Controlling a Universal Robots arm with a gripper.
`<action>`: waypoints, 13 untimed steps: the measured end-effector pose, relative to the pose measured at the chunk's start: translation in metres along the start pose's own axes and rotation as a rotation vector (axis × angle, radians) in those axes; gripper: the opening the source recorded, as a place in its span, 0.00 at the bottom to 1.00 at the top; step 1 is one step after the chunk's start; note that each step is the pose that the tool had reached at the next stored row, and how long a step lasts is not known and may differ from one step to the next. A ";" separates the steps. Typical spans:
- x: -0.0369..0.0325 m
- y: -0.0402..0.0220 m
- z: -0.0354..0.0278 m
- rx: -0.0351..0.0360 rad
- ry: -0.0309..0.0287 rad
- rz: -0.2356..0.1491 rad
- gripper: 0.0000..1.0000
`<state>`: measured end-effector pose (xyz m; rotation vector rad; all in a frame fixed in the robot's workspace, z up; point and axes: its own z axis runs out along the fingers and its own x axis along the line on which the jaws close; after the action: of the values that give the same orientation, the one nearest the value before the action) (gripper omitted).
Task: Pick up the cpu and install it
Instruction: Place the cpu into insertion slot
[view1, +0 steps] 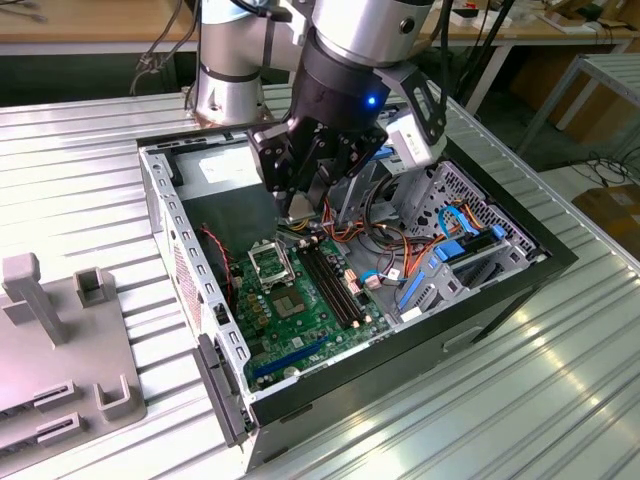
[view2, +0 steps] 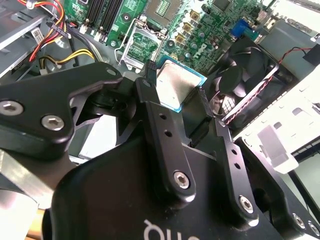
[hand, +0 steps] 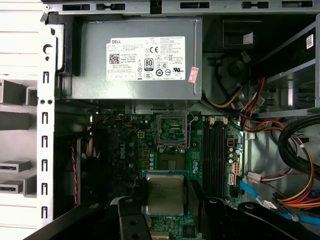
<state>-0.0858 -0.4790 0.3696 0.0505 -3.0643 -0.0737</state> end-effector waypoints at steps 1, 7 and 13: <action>0.0000 0.0000 0.0002 -0.0002 -0.0001 0.000 0.45; 0.0000 0.0000 0.0003 -0.0002 -0.0001 0.000 0.45; 0.0000 0.0000 0.0003 -0.0001 0.0000 0.000 0.45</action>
<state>-0.0857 -0.4790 0.3692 0.0506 -3.0643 -0.0739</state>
